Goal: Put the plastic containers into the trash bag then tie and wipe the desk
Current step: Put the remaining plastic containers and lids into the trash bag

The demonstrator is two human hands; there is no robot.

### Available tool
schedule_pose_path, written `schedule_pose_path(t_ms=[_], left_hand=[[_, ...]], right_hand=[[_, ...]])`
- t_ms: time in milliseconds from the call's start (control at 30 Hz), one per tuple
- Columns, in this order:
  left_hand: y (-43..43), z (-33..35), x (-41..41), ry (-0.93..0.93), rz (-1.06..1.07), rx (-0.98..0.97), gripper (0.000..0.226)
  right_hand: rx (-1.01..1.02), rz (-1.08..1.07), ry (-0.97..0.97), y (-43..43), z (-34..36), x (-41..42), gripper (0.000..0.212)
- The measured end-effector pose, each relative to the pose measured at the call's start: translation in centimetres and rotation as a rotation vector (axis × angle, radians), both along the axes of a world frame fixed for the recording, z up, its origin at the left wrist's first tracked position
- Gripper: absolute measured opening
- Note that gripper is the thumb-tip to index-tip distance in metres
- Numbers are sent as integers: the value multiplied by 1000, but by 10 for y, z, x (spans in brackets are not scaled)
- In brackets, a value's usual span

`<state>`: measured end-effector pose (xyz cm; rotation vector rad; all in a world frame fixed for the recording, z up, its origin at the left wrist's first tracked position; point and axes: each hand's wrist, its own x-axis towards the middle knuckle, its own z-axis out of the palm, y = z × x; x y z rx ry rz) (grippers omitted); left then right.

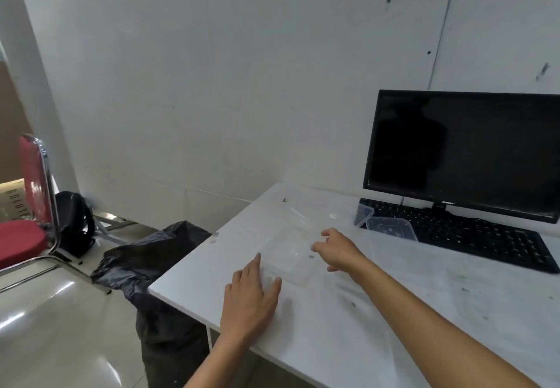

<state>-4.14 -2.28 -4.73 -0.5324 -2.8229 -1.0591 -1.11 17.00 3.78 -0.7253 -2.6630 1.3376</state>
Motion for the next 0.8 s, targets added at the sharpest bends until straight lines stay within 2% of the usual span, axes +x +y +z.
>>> schedule_pose_path(t_ms=[133,200,333,433,533,700,800], left_hand=[[-1,1,3,73,-88,-122,64],[0,3,4,86,-110,-81,55],[-2,5,7,142,-130,211,21],[-6,4,6,149,66,524,8],[-8,11,0,5,251,639,22],[-7,12,0,-190,104,391,53],[-8,26,0,-400,49,548,64]], right_hand=[[20,21,12,-11,-15,-19,61],[4,34,-4,-17,-24,-25,60],[22,24,-45,-21,-34,-27,49],[4,30,-48,-20,-31,-19,53],[-20,43,-23,-20,-20,-4,56],[-59,32,1,-12,3,30,51],[-38,77,29,-6,11,47,55]])
